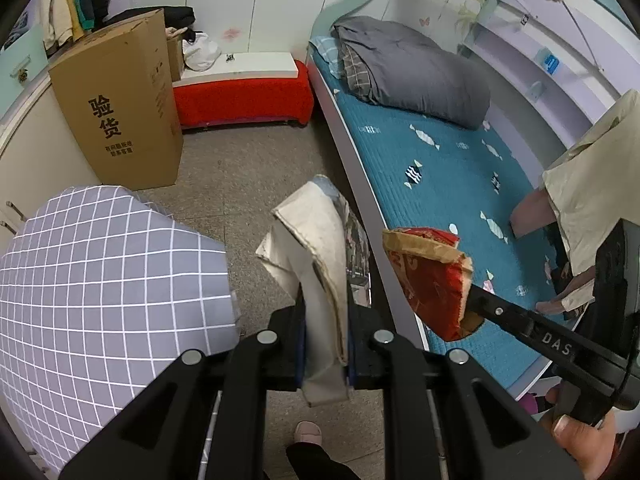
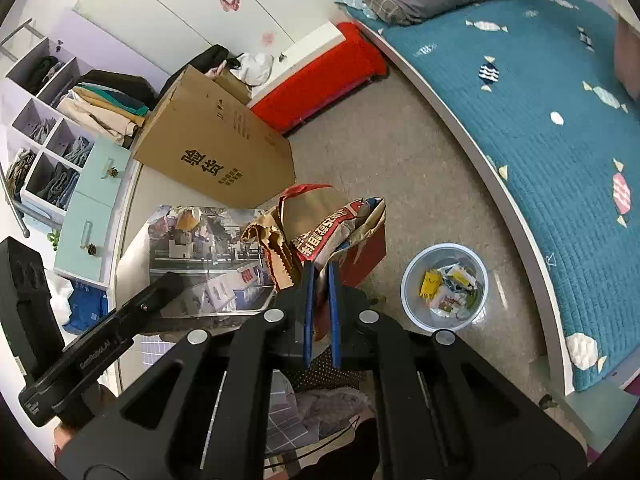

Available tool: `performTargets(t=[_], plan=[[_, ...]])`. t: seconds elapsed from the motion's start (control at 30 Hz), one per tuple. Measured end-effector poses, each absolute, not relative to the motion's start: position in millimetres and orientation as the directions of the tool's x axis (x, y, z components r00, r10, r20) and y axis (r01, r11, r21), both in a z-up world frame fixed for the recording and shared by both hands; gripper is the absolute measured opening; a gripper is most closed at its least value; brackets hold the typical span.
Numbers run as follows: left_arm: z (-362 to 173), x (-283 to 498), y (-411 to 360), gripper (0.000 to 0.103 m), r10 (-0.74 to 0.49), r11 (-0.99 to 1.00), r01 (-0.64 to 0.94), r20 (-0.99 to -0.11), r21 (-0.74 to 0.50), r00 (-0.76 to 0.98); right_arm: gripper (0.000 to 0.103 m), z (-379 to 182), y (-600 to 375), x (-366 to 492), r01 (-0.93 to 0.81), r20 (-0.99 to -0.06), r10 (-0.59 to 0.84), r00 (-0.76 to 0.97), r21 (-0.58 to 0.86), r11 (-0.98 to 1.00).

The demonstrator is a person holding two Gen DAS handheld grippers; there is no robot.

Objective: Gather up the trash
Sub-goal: 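Open the right tool, then the left tool, over the blue bin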

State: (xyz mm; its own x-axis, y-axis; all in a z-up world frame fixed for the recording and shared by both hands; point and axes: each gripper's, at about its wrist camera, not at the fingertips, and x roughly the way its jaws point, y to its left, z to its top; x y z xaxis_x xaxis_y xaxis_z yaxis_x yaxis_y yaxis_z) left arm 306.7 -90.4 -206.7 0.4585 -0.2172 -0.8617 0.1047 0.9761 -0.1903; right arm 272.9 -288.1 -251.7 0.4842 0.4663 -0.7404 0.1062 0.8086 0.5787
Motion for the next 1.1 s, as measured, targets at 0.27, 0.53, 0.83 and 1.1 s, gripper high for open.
performTargets(t=[0.27,0.53,0.83,1.1], plan=[[-218,319,-114,0.014,-0.209,0.977,0.129,-0.881,-0.169,0.426,0.052,-268,-304,283,0.133,-0.739,0.471,0.481,0.593,0.794],[-221,322,-142,0.014,-0.216,0.973,0.169,-0.886,-0.158,0.41,0.055,-239,-306,273,0.075,-0.748,0.382,0.543,0.496,0.865],[-218,318,-164,0.014,-0.225,0.968,0.201,-0.883,-0.153,0.411,0.058,-226,-319,258,0.063,-0.742,0.334,0.581,0.45,0.891],[-212,316,-184,0.015,-0.226,0.964,0.23,-0.876,-0.136,0.425,0.06,-222,-328,252,0.072,-0.738,0.32,0.594,0.445,0.893]])
